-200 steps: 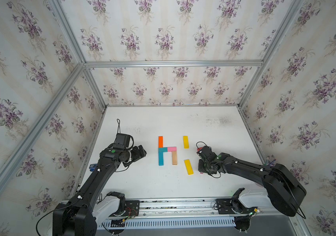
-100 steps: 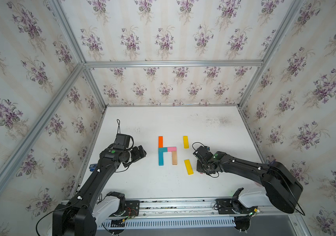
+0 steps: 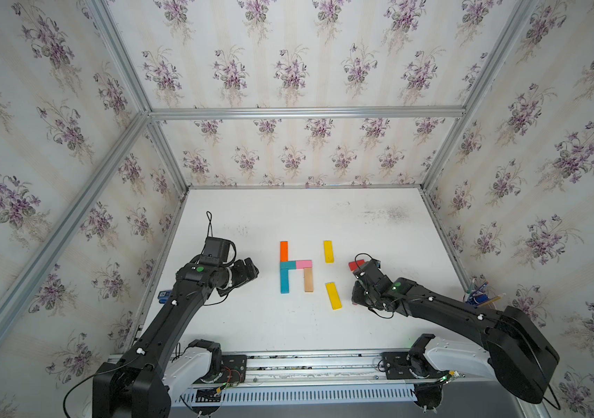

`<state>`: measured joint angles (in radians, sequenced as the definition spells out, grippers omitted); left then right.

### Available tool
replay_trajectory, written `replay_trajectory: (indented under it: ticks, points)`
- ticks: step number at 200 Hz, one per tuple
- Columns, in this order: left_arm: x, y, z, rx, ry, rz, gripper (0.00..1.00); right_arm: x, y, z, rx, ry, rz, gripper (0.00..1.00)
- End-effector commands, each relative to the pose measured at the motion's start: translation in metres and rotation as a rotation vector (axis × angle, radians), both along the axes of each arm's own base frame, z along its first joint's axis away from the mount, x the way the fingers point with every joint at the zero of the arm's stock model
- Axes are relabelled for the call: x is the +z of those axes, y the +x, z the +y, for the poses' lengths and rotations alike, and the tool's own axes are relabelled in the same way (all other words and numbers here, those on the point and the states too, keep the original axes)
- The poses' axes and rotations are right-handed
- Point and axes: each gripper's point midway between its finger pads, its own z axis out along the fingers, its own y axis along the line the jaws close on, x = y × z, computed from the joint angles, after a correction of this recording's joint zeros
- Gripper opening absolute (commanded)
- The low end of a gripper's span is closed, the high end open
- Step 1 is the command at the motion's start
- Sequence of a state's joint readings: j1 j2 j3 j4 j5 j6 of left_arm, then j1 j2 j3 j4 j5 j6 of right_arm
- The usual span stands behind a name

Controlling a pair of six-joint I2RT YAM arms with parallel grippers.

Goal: Assemble the letter h with building blocks
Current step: Place the building block at the center of the board, then pick up the building block from the center of the board.

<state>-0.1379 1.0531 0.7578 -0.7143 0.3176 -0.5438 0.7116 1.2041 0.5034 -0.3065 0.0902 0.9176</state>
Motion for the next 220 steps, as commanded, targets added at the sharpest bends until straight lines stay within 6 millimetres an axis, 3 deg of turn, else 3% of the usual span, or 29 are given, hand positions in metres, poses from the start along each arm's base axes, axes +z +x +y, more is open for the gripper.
replay_trajectory:
  ticks: [1,10,28,57,83,117,163,189,220]
  points:
    - [0.0,0.0,0.001,-0.007,0.008,-0.006,0.91,-0.003,0.005,0.017,0.003,0.121,0.001,0.0]
    - [0.001,0.001,0.0,-0.007,0.006,-0.008,0.91,-0.009,0.002,0.011,-0.012,0.087,0.026,0.02]
    - [0.002,0.001,-0.001,-0.008,0.0,-0.009,0.91,-0.017,-0.004,-0.004,-0.039,0.01,0.061,0.18]
    - [0.002,0.002,-0.001,-0.007,-0.001,-0.012,0.91,-0.016,-0.012,-0.024,-0.067,-0.082,0.084,0.38]
    - [0.001,0.003,-0.002,-0.007,-0.006,-0.009,0.91,-0.014,-0.017,-0.035,-0.063,-0.147,0.103,0.48]
    - [0.001,0.003,-0.002,-0.008,-0.008,-0.008,0.91,-0.003,-0.013,-0.034,-0.009,-0.206,0.102,0.6]
    - [0.001,0.003,-0.002,-0.006,-0.009,-0.01,0.91,-0.003,-0.018,-0.035,0.011,-0.234,0.133,0.62]
    - [0.0,0.004,-0.002,-0.004,-0.011,-0.006,0.91,-0.007,-0.021,-0.016,0.054,-0.163,0.131,0.62]
    - [0.001,0.007,-0.005,-0.005,-0.023,-0.007,0.91,-0.009,-0.011,0.008,0.088,-0.065,0.087,0.61]
